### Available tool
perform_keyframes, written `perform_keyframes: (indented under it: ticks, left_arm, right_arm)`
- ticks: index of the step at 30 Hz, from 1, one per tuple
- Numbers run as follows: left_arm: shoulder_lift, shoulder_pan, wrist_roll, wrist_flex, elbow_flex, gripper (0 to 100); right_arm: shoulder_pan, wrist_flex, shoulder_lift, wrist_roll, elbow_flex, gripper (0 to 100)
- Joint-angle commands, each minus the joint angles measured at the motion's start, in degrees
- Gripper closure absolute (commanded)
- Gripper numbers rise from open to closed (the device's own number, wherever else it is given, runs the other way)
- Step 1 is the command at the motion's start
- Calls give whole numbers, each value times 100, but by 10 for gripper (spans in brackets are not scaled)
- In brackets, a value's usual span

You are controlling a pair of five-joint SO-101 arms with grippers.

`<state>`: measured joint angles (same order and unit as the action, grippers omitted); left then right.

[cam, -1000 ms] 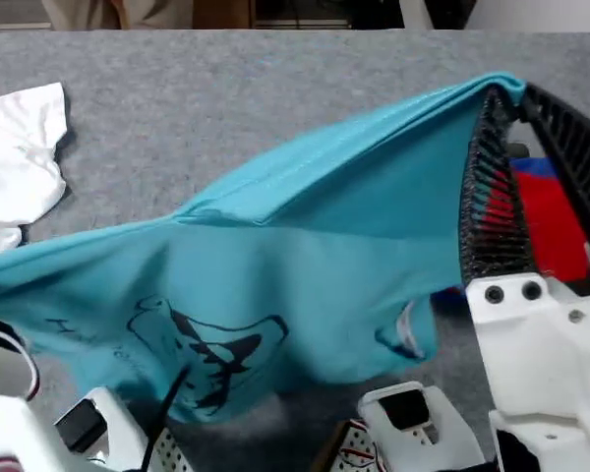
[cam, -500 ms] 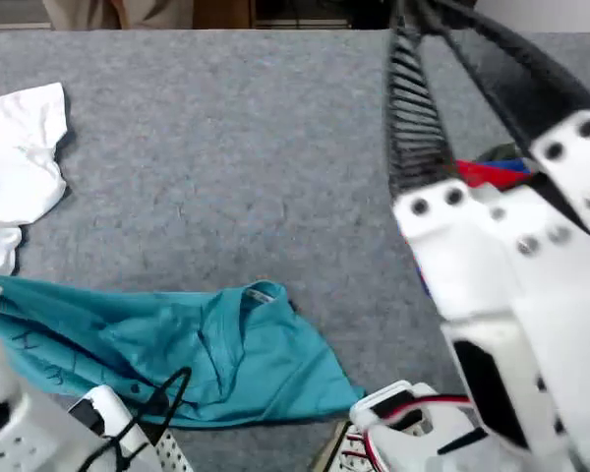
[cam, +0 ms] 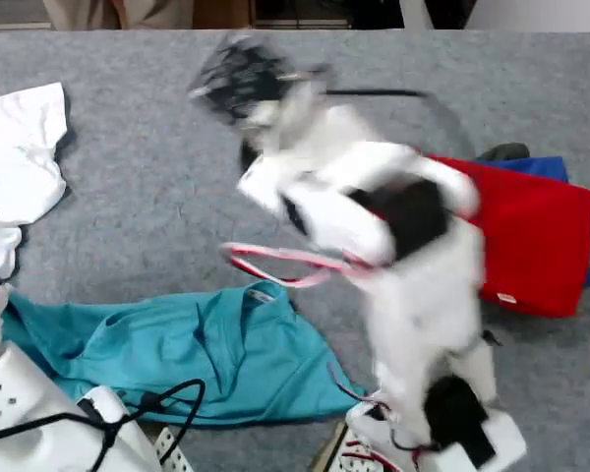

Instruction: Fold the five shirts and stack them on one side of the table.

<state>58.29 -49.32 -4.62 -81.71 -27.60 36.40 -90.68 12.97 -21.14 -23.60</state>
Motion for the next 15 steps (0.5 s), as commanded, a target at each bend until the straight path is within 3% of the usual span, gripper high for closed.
perform_keyframes:
  ticks: [1,8,15]
  left_arm:
    - [48,-9,35,176,-220,982]
    - [48,-9,53,440,-1011,982]
    - [48,-9,53,607,-1380,982]
  right_arm:
    - [514,-114,-453,-35,1165,988]
    - [1279,466,-980,-114,2949,815]
    - [1534,1503,-1560,-299,3978,812]
